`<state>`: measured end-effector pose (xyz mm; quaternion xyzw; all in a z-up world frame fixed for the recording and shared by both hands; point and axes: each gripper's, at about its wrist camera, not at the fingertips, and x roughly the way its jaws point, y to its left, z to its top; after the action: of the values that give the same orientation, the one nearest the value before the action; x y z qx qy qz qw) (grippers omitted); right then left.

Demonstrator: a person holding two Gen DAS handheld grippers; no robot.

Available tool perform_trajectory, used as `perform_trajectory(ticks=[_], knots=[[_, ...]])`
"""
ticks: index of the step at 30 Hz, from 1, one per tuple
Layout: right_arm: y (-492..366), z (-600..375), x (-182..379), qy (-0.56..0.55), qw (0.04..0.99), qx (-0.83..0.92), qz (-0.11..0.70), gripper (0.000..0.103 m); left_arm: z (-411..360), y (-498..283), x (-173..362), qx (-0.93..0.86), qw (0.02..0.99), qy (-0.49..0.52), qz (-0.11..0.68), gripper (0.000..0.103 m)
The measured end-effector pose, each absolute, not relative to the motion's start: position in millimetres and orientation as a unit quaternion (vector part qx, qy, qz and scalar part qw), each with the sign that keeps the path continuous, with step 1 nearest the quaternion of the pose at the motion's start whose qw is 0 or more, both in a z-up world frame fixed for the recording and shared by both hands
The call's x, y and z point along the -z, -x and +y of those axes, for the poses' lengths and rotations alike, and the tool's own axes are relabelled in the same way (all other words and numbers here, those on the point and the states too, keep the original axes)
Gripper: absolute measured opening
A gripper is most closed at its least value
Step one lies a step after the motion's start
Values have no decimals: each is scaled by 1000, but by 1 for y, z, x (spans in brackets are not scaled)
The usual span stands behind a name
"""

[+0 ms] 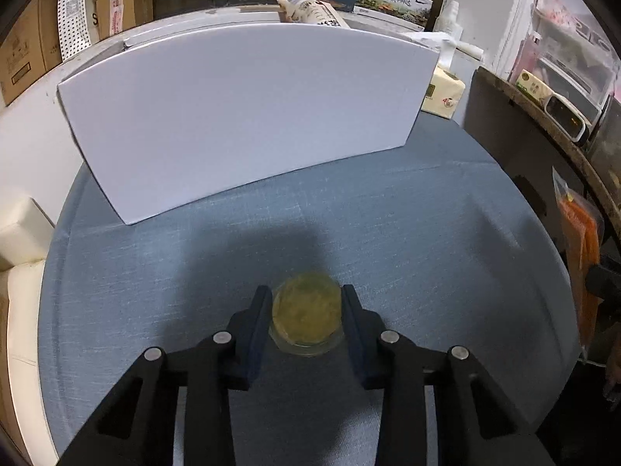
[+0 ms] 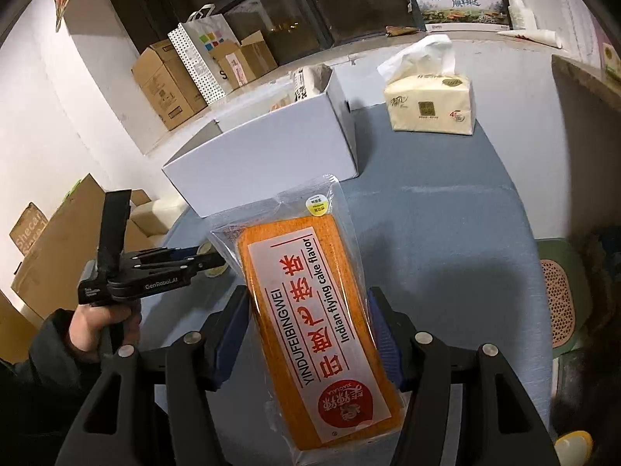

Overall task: Organize snacks
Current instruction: 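Carry both items over the white box and release them inside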

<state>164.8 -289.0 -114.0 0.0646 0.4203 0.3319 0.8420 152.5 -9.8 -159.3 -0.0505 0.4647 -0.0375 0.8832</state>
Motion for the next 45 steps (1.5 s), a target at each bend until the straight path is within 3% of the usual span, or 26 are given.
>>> perform_trajectory(ticks=[13,26,36,37,38,39,40,41,45], knots=[[-176,-266,93,-75,844,-344,405,65,8,-141,84,39,920,66,384,39],[-260,-157,4,-68,858,-388,330,65,57,-209,-17,15,956,61,285,39],[-349,-78,-6,-22,885,-333,326,69,96,-293,-12,-18,959,45,278,41],[-355,-77,-3,-22,885,-329,330,71,100,-302,-5,-25,956,48,289,43],[-363,-76,3,-24,885,-321,337,81,103,-308,0,-28,952,49,301,56],[-369,-76,6,-26,886,-315,340,94,104,-311,4,-28,949,50,310,85],[-372,-76,10,-29,887,-310,342,100,105,-313,9,-27,945,52,323,98],[-375,-78,15,-37,884,-315,342,103,107,-311,12,-30,945,54,320,103],[-381,-89,25,-45,885,-293,358,103,109,-301,19,-39,944,71,321,103]])
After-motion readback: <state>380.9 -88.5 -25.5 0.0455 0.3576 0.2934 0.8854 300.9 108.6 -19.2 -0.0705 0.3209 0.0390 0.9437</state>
